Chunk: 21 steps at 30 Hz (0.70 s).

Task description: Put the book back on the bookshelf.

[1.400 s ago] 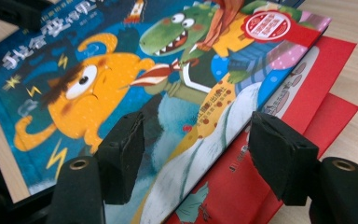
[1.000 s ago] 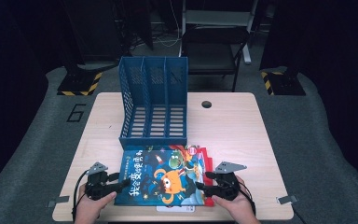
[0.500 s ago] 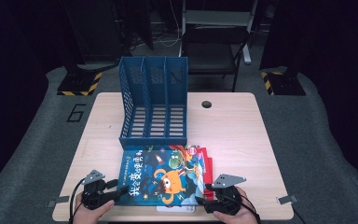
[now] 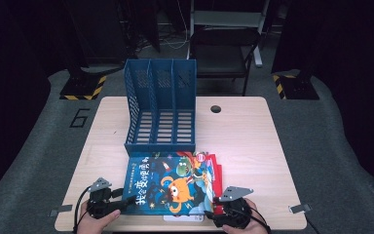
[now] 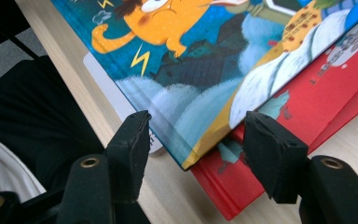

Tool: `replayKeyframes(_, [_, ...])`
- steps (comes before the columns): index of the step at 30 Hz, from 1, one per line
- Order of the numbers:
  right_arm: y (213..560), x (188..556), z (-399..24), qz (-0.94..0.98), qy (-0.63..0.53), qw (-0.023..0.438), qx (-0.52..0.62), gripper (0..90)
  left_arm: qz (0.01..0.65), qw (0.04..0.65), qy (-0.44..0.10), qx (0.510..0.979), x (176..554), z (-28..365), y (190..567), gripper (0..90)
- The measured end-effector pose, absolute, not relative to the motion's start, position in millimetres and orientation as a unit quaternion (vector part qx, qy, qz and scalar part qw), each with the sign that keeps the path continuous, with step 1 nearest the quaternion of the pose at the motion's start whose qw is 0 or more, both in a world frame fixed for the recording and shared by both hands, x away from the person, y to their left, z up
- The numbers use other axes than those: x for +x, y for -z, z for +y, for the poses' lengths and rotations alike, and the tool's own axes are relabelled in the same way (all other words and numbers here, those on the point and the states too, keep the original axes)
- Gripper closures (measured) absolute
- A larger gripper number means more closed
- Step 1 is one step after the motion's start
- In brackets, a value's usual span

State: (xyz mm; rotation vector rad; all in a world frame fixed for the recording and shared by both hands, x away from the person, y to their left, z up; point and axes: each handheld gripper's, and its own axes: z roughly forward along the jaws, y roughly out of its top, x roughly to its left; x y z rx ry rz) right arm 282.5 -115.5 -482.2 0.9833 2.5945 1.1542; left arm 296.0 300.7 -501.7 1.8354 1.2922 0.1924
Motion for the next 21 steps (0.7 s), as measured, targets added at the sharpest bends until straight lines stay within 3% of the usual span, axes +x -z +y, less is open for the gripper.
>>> replayKeyframes(21, [490.1,276.5,-112.5,0.869,-0.362,0.068,0.329,45.0,0.515,0.431,-0.059,0.738,305.2,297.0,504.7,23.8])
